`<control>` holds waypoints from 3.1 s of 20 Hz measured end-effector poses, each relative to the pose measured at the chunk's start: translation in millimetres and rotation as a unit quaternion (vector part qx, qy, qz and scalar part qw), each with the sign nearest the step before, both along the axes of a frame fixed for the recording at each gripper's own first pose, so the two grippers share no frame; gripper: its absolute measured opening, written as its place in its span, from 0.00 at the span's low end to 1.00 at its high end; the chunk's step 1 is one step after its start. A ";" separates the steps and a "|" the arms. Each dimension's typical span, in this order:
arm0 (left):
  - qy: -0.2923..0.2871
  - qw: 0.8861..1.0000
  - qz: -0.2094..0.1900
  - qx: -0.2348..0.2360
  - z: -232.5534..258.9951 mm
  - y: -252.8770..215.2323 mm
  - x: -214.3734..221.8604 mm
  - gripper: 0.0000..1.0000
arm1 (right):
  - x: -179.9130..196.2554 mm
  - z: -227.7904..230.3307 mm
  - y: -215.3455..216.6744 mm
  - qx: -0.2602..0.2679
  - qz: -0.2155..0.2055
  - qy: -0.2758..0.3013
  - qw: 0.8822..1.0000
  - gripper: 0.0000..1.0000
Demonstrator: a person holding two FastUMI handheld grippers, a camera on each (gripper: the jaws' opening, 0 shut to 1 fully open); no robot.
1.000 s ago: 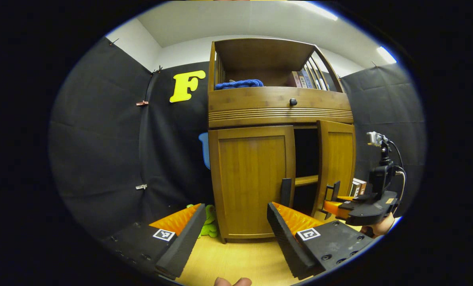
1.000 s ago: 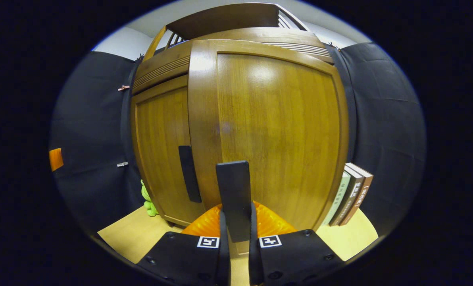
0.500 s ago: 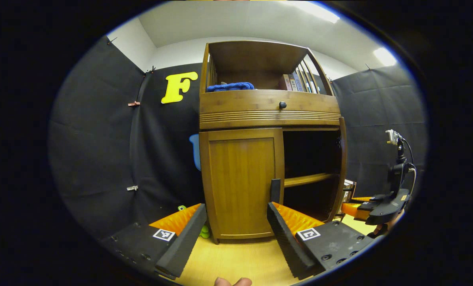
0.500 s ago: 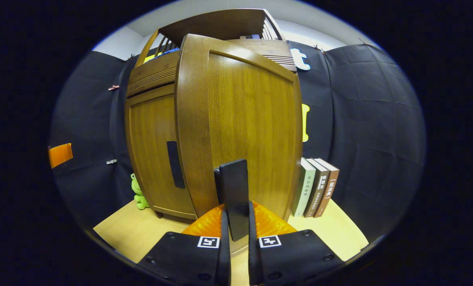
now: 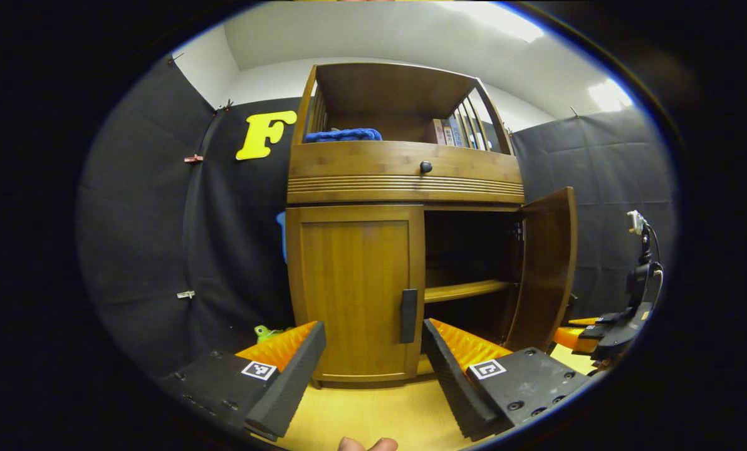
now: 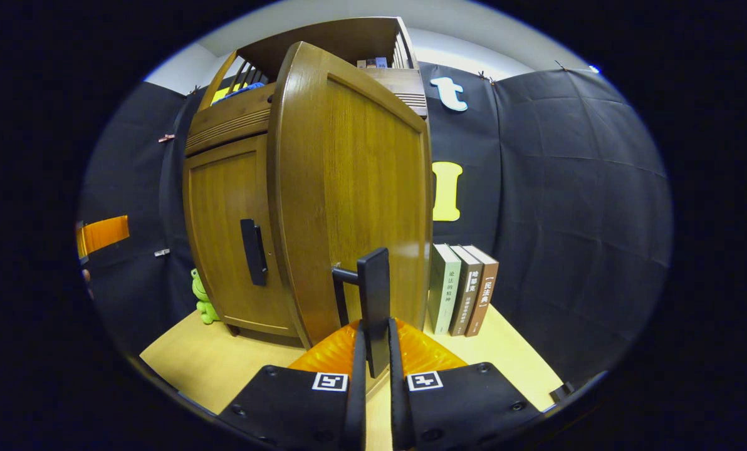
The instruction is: Open the right door of the double-door shoe cabinet with the right hand, and open the left door with the left hand.
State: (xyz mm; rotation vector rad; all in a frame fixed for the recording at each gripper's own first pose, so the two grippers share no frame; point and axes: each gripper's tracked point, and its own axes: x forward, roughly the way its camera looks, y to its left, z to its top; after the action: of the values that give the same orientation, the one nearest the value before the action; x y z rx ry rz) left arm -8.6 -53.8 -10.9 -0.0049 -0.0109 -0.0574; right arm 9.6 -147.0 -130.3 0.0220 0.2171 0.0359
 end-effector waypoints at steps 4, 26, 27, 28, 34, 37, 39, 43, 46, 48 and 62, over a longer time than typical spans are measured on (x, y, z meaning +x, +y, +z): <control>0.002 1.000 -0.011 -0.006 -1.5 -26.2 21.9 0.96 | -4.4 1.9 -25.9 -0.005 0.015 0.008 1.000 0.20; 0.012 0.998 0.060 0.029 -23.9 -76.6 142.2 0.96 | -28.9 43.6 -154.6 0.038 0.010 -0.013 0.999 0.26; 0.013 0.998 0.057 0.029 -27.2 -79.1 144.3 0.96 | -33.0 49.9 -159.4 0.037 -0.003 -0.021 0.999 0.30; 0.015 0.998 0.053 0.028 -28.3 -81.6 147.9 0.96 | -38.9 57.0 -164.1 0.034 -0.017 -0.030 0.999 0.44; 0.009 0.998 0.037 0.044 -41.2 -92.8 166.4 0.96 | -65.5 73.4 -155.0 0.007 -0.048 -0.042 0.998 0.92; 0.013 0.997 0.050 0.049 -54.7 -88.2 177.8 0.95 | -65.6 87.2 -132.8 -0.013 -0.052 -0.051 0.997 1.00; 0.013 0.997 0.060 0.046 -60.7 -83.6 186.6 0.95 | -63.1 88.5 -118.4 -0.022 -0.055 -0.041 0.997 0.98; 0.019 0.997 0.074 0.033 -73.3 -73.4 207.5 0.91 | -54.4 92.8 -82.4 -0.027 -0.028 -0.041 0.998 0.98; 0.020 0.998 0.064 0.019 -78.5 -71.9 220.3 0.74 | -52.0 96.2 -62.7 -0.024 -0.010 -0.041 0.999 0.99; 0.031 0.997 0.063 0.022 -85.9 -67.5 224.5 0.62 | -51.7 97.2 -56.9 -0.028 -0.004 -0.043 0.999 0.96; 0.081 0.997 0.012 -0.006 -95.3 -42.0 143.9 0.32 | -65.9 109.1 -26.3 -0.026 -0.002 -0.060 0.998 0.96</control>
State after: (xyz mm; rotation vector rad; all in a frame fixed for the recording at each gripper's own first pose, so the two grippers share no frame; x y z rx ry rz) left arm 135.4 -95.8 -106.3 -0.0221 0.1505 -0.0329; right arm -56.3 -173.3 -21.2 -0.0321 0.0983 0.0279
